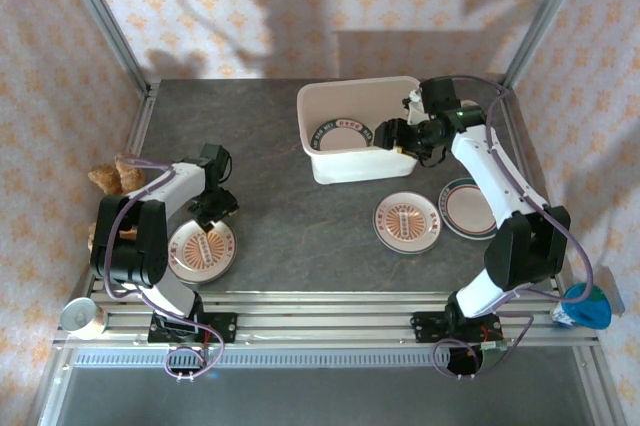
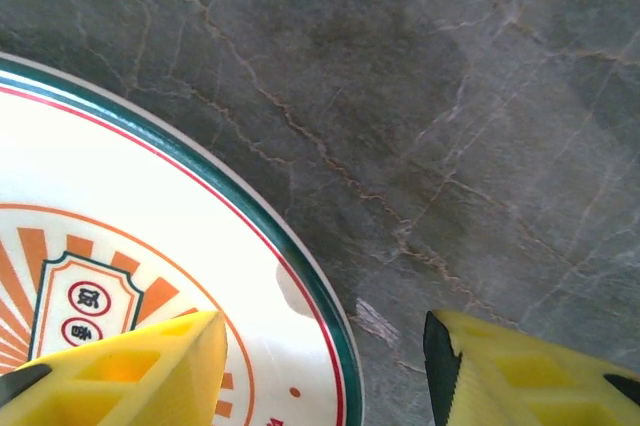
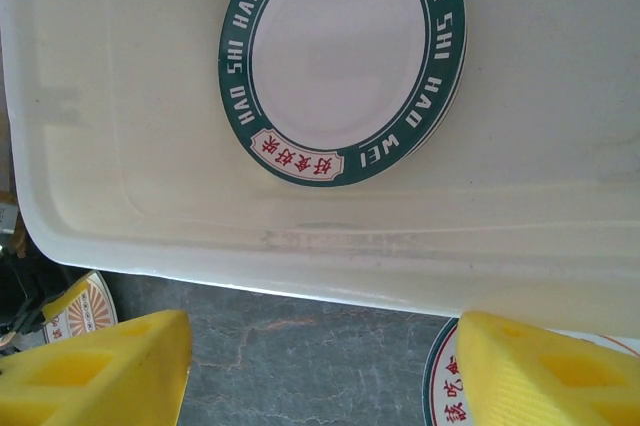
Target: Place the plates into the plastic bin on the countertop
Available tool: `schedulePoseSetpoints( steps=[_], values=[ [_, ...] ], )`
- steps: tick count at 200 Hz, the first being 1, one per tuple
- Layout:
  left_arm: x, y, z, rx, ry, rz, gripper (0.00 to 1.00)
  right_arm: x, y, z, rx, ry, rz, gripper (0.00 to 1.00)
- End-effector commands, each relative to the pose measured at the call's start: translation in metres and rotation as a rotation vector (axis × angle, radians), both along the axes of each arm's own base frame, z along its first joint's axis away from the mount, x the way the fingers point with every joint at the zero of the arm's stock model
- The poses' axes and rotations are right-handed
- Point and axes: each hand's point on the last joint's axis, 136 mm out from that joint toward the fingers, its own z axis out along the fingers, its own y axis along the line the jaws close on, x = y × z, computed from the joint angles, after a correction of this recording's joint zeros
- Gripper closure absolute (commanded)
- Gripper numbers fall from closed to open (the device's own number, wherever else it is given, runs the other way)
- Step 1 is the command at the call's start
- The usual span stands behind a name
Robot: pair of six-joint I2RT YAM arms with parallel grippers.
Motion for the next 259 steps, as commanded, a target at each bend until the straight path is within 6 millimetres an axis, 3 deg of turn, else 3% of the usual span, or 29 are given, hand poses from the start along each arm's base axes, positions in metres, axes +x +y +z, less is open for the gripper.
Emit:
schedulePoseSetpoints(
  steps=[1,70,193,259],
  values=[
    [-0.007,0.005,-0.009,0.037,0.031,-0.004,0.43,0.0,0.0,0.001,-0.002,-0.016,-0.015,0.3],
    [-0.009,0.003,-0.028,0.025,0.056,-0.013,0.46,0.004,0.005,-0.002,0.013,-0.002,-0.004,0.3],
    [-0.012,-0.004,-0.037,-0.017,0.052,-0.011,0.61,0.01,0.011,-0.01,0.031,0.017,0.015,0.3],
    [-0.019,-0.002,-0.033,-0.01,0.081,-0.033,0.56,0.009,0.013,-0.007,0.042,0.01,0.023,0.3]
  ],
)
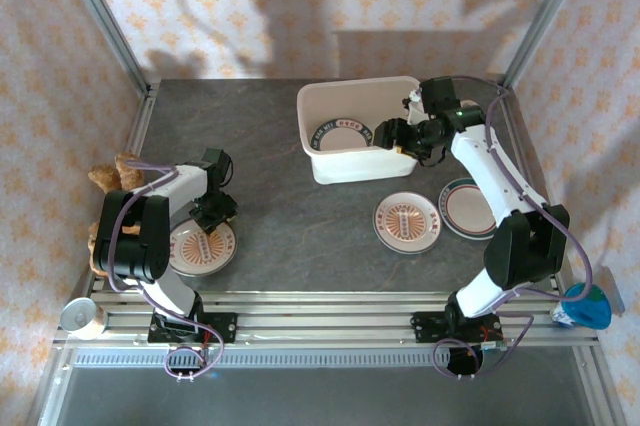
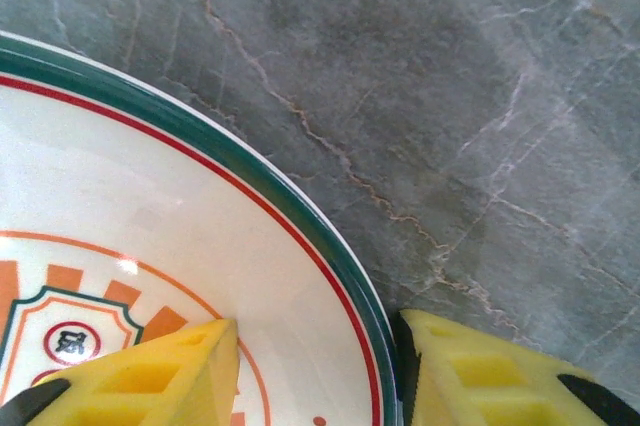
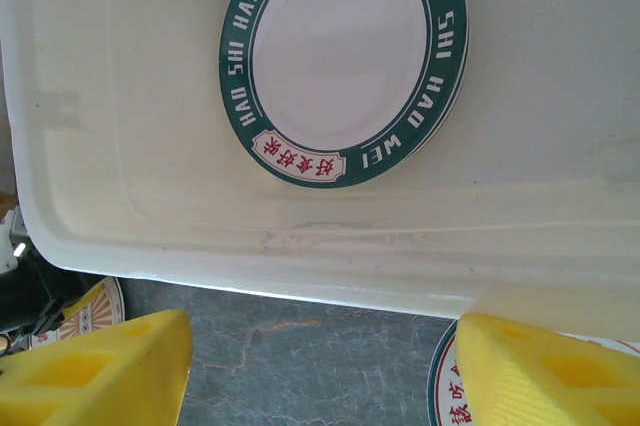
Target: Place the plates into the plastic bin on the countertop
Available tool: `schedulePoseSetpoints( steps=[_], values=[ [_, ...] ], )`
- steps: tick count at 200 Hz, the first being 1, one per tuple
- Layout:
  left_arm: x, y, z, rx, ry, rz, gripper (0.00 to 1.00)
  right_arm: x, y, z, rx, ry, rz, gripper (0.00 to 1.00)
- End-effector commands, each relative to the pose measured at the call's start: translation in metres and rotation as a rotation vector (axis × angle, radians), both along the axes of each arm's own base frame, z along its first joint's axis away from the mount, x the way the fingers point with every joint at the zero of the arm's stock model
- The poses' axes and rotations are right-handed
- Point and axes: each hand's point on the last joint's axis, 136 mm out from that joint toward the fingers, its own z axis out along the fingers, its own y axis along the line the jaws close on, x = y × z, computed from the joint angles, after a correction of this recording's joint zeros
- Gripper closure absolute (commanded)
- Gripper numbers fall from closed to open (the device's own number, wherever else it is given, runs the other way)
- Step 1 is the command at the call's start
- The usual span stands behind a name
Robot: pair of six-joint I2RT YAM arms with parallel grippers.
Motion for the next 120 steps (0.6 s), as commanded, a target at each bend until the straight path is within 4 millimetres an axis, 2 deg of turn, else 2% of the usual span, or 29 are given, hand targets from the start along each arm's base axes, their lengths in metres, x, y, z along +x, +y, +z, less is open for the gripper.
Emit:
schedulePoseSetpoints(
  steps=[1,39,120],
  values=[
    [-0.015,-0.002,-0.018,-0.011,0.056,-0.019,0.56,0.008,0.011,-0.005,0.03,0.0,0.026,0.3],
    [-0.014,0.002,-0.007,0.022,0.079,-0.056,0.49,0.007,0.011,-0.002,0.04,-0.014,0.022,0.3],
    [-0.004,0.006,0.007,0.089,0.166,-0.106,0.48,0.0,0.009,-0.008,0.041,-0.026,0.021,0.3]
  ],
)
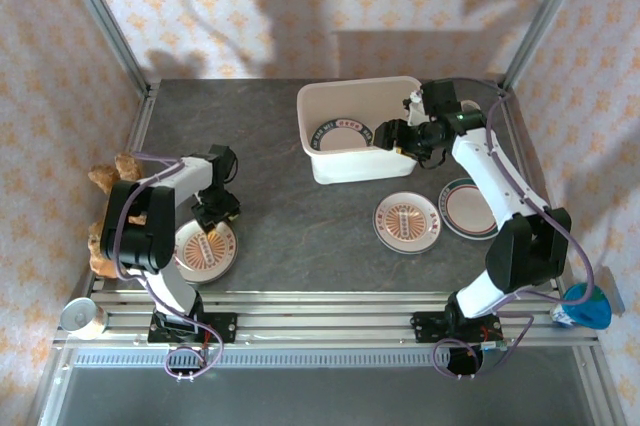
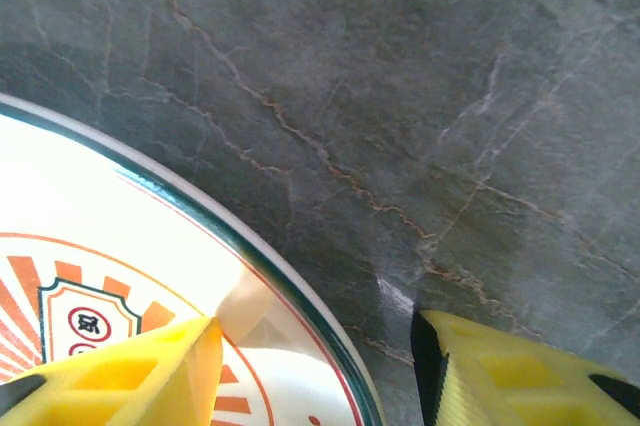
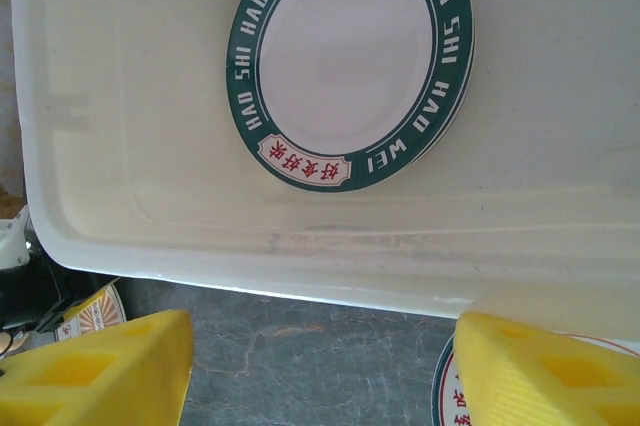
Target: Place the plates into the plastic bin on the countertop
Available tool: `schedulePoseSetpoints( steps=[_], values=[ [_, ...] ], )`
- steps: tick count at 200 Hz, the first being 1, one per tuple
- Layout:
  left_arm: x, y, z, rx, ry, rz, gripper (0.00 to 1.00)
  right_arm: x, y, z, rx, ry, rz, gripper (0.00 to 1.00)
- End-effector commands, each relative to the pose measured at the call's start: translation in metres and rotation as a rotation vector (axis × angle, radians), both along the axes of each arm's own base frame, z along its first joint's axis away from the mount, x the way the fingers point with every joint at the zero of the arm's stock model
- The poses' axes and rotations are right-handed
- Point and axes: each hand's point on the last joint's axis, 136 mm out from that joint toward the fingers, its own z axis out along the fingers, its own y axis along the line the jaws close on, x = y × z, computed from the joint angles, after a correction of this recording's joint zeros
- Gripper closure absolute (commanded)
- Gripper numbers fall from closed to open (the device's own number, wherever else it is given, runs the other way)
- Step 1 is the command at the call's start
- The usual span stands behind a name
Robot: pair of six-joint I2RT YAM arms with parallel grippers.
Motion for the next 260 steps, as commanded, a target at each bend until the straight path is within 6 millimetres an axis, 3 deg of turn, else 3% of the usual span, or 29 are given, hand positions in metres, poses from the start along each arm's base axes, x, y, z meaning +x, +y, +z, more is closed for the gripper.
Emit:
schedulePoseSetpoints(
  steps=[1,197,260],
  values=[
    [-0.005,0.006,0.003,0.058,0.078,-0.044,0.48,0.001,0.008,-0.008,0.027,-0.004,0.024,0.3],
    [0.002,0.003,-0.001,0.06,0.165,-0.121,0.71,0.009,0.016,-0.023,0.042,0.021,0.052,0.31],
    [0.004,-0.001,0.002,0.04,0.153,-0.134,0.82,0.009,0.013,0.005,0.047,-0.053,0.045,0.28]
  ],
)
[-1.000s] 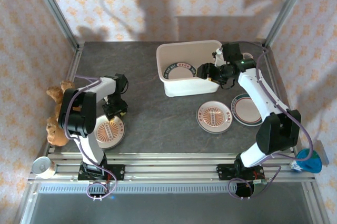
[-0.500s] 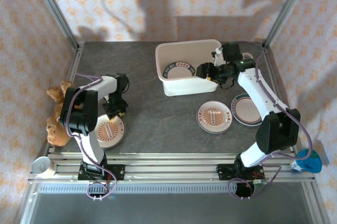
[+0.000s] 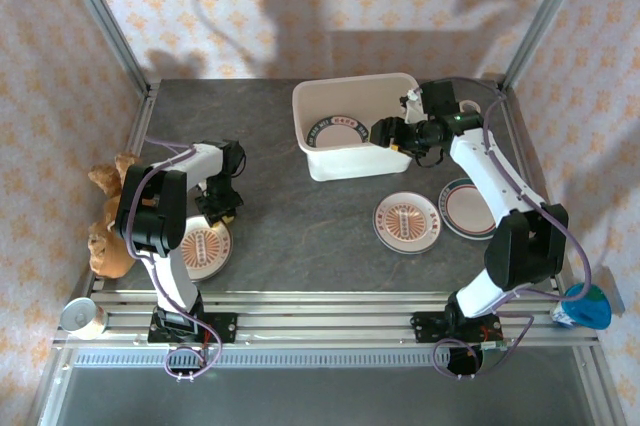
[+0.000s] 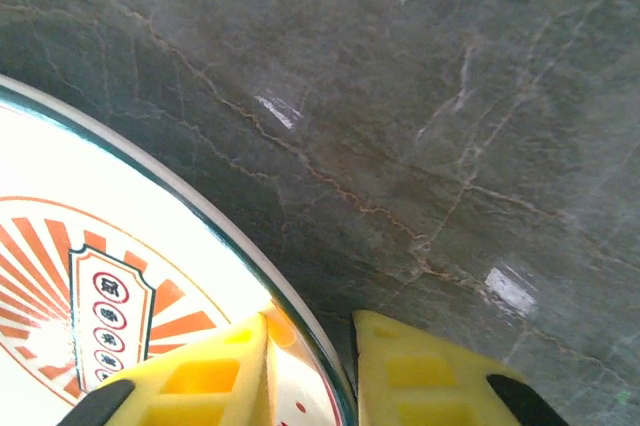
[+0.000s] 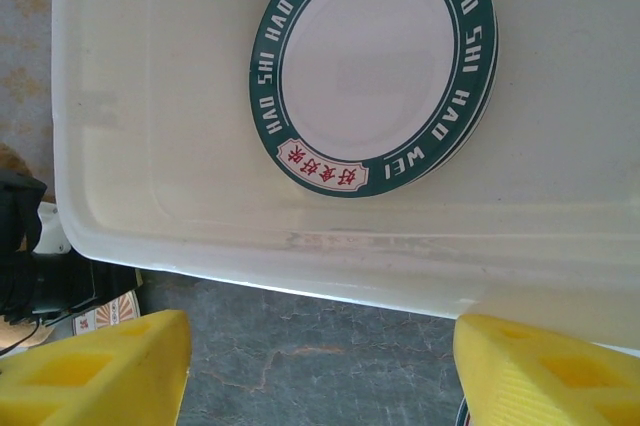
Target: Place the plates into the plastic bin on the countertop
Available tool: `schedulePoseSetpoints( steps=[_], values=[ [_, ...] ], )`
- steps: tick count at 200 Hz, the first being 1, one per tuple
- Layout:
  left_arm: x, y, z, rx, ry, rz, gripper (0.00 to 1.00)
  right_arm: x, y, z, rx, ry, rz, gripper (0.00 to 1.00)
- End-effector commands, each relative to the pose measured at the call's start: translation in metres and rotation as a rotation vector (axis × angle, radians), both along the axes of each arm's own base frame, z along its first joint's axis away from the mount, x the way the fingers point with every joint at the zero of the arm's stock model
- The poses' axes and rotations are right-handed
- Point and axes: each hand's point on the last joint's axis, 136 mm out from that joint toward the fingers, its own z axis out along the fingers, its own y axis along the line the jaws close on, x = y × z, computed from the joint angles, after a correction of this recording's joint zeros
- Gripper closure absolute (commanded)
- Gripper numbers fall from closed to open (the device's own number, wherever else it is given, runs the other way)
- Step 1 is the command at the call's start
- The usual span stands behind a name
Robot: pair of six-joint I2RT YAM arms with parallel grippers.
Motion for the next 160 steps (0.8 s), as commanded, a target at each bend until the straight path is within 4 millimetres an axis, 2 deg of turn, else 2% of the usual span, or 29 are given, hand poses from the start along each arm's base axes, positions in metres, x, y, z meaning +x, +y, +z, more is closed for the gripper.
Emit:
schedulePoseSetpoints(
  steps=[1,30,72,108,160],
  values=[
    [0.004,-0.002,-0.001,-0.011,0.004,-0.026,0.83,-0.001,0.003,0.003,-0.01,-0.015,0.013,0.28],
    [0.004,-0.005,0.0,-0.031,-0.005,-0.031,0.91,-0.001,0.002,0.019,-0.011,-0.049,0.012,0.27],
    [0.008,-0.012,0.013,-0.074,-0.055,-0.032,1.0,-0.001,0.0,0.028,-0.027,-0.069,0.019,0.28],
    [0.018,-0.023,0.037,-0.138,-0.143,-0.016,1.0,0.001,0.001,0.039,-0.028,-0.095,0.026,0.28],
    [0.037,-0.034,0.084,-0.201,-0.313,0.004,1.0,0.003,0.008,0.053,0.0,-0.125,0.066,0.29]
  ],
)
